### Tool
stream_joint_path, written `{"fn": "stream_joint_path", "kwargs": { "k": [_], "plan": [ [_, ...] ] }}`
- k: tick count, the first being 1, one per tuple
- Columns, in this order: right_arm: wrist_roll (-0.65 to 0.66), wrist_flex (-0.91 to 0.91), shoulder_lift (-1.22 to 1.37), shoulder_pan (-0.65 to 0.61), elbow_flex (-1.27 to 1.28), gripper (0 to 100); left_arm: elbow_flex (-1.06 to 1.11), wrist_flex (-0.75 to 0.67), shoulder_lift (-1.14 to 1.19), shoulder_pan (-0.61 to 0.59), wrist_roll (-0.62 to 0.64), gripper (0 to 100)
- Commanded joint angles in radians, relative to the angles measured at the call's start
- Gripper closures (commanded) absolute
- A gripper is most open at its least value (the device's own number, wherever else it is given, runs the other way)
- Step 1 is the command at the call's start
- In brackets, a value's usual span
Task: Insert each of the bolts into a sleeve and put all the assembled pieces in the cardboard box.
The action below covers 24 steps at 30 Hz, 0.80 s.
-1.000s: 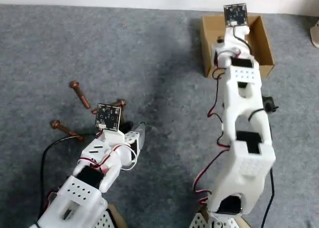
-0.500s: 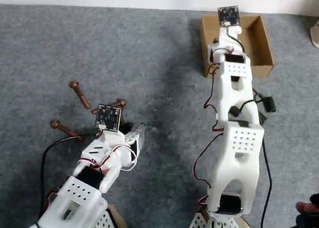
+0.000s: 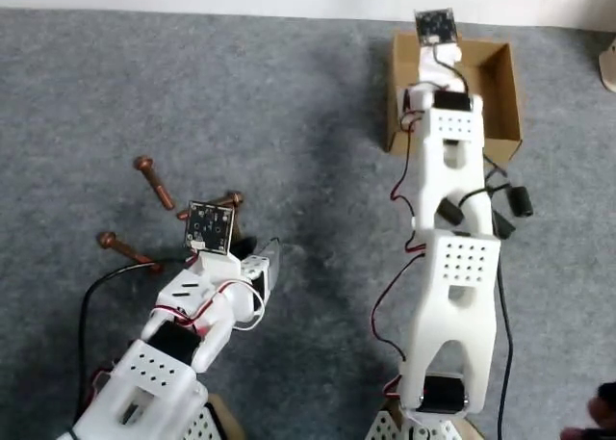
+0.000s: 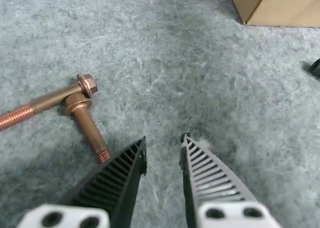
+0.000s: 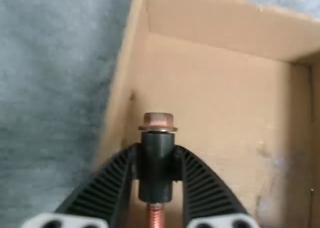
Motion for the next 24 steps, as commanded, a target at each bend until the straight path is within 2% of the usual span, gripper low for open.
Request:
{"fn": "stream_joint_path", "kwargs": {
  "k": [1, 5, 11, 15, 24],
  "plan": [
    [-0.064, 0.102, -0.033, -0.024, -0.159, 85.5, -0.007, -0.020, -0.005, -0.012, 0.005, 88],
    [-0.072, 0.182, -0.031, -0.021, -0.259, 85.8, -0.007, -0.020, -0.005, -0.012, 0.005, 88],
    [-0.072, 0.194, -0.030, 0.005, -0.282, 85.8, -0.007, -0.018, -0.005, -0.012, 0.005, 88],
    [-0.074, 0.209, -0.030, 0.061, -0.285, 85.8, -0.007, -0.018, -0.005, -0.012, 0.005, 88],
    [-0.066, 0.437, -0.039, 0.199, -0.291, 85.8, -0.007, -0.018, -0.005, -0.008, 0.005, 88]
  ]
}}
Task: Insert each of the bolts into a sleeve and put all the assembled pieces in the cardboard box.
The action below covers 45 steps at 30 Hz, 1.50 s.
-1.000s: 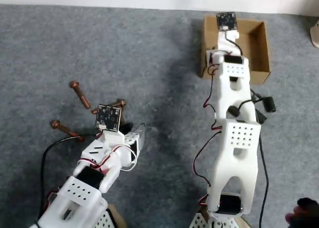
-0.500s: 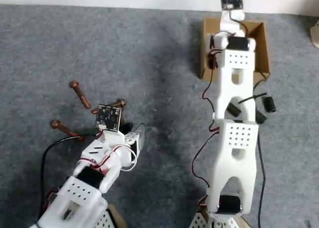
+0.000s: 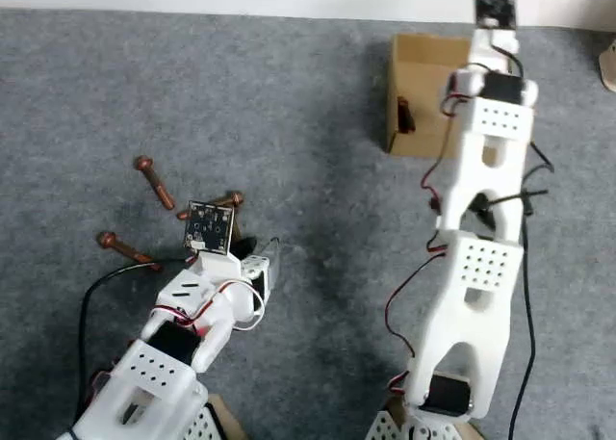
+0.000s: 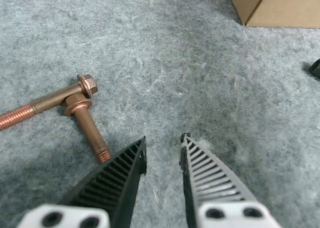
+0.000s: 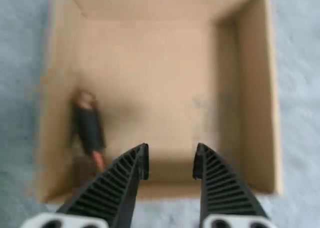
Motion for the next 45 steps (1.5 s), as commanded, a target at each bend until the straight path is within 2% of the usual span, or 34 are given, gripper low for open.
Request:
{"fn": "stream_joint_path", "kwargs": {
  "k": [1, 4, 14, 27, 37, 45],
  "plan": [
    [-0.005, 0.074, -0.042, 0.056, -0.058, 85.8, -0.005, -0.018, -0.005, -0.008, 0.005, 88],
    [0.002, 0.147, -0.070, 0.088, -0.073, 85.8, -0.005, -0.017, -0.005, -0.010, 0.005, 88],
    [0.230, 0.340, -0.127, 0.182, -0.077, 85.8, -0.005, -0.017, -0.005, -0.010, 0.005, 88],
    [0.407, 0.346, -0.093, 0.320, -0.053, 85.8, -0.005, -0.017, -0.005, -0.010, 0.005, 88],
    [0.497, 0.404, 0.056, 0.317, -0.053, 85.8, -0.005, -0.020, -0.005, -0.010, 0.005, 88],
    [0.505, 0.407, 0.133, 0.312, -0.054, 85.8, -0.005, -0.020, -0.005, -0.012, 0.005, 88]
  ]
}}
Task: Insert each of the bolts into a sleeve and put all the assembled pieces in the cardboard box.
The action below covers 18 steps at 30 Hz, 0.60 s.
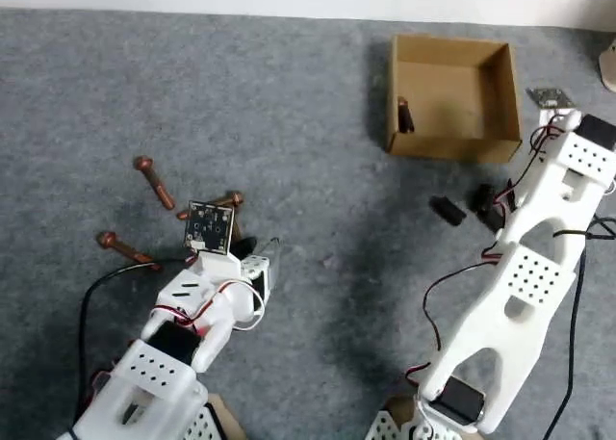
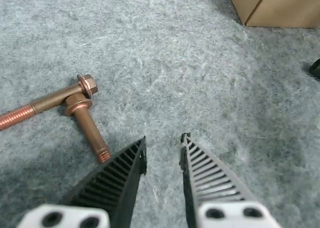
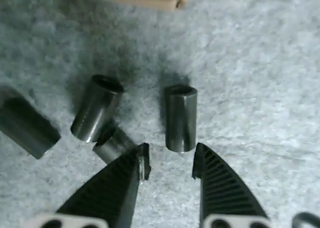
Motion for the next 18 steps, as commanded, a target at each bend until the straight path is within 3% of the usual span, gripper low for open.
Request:
{"fn": "stream_joint_path", "kwargs": {
  "k": [1, 7, 18],
  "plan": [
    [0.015, -0.002, 0.010, 0.002, -0.024, 85.8, -0.005, -0.020, -0.005, -0.012, 0.005, 88],
    [0.083, -0.099, 0.081, 0.010, -0.024, 85.8, -0.005, -0.020, -0.007, -0.012, 0.005, 88],
    [0.080, -0.099, 0.016, 0.002, -0.025, 85.8, -0.005, -0.020, -0.007, -0.012, 0.005, 88]
  ]
}}
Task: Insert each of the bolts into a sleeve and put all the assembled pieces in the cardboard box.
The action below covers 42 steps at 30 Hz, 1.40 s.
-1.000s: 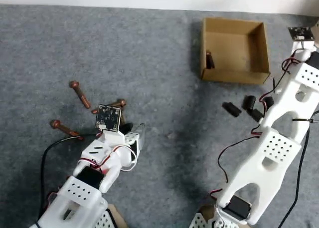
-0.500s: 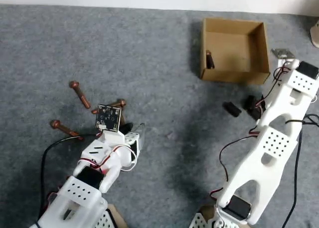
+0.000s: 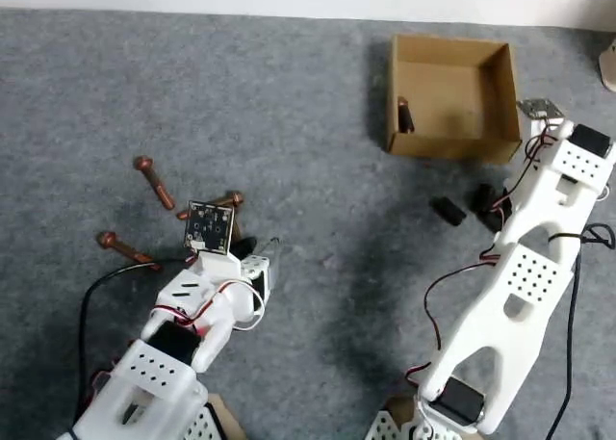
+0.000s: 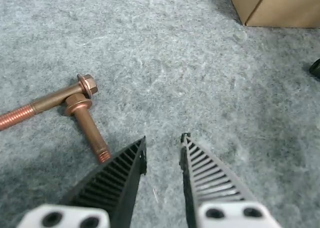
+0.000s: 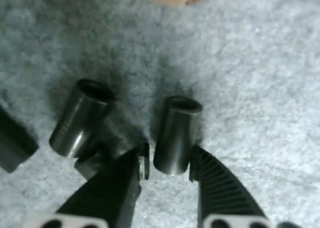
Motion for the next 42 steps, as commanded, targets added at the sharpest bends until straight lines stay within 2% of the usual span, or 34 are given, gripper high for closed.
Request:
{"fn": "stream_joint_path", "kwargs": {
  "k": [1, 8, 16, 28, 33, 37, 42],
  "plan": [
    [0.012, -0.035, -0.067, -0.002, -0.024, 85.8, -0.005, -0.020, -0.007, -0.012, 0.005, 88],
    [0.011, -0.035, -0.074, -0.013, -0.038, 85.8, -0.005, -0.018, -0.007, -0.012, 0.005, 88],
    [0.011, -0.028, -0.064, -0.019, -0.222, 85.8, -0.005, -0.017, -0.007, -0.012, 0.005, 88],
    [0.009, -0.027, 0.044, -0.025, -0.236, 85.8, -0.005, -0.017, -0.008, -0.012, 0.005, 88],
    [-0.106, -0.028, 0.082, -0.044, -0.237, 85.8, -0.005, -0.017, -0.008, -0.012, 0.005, 88],
    [-0.110, -0.039, 0.101, -0.051, -0.237, 85.8, -0.005, -0.017, -0.008, -0.012, 0.005, 88],
    [-0.110, -0.142, 0.107, -0.044, -0.237, 86.3, -0.005, -0.017, -0.008, -0.012, 0.005, 88]
  ]
}}
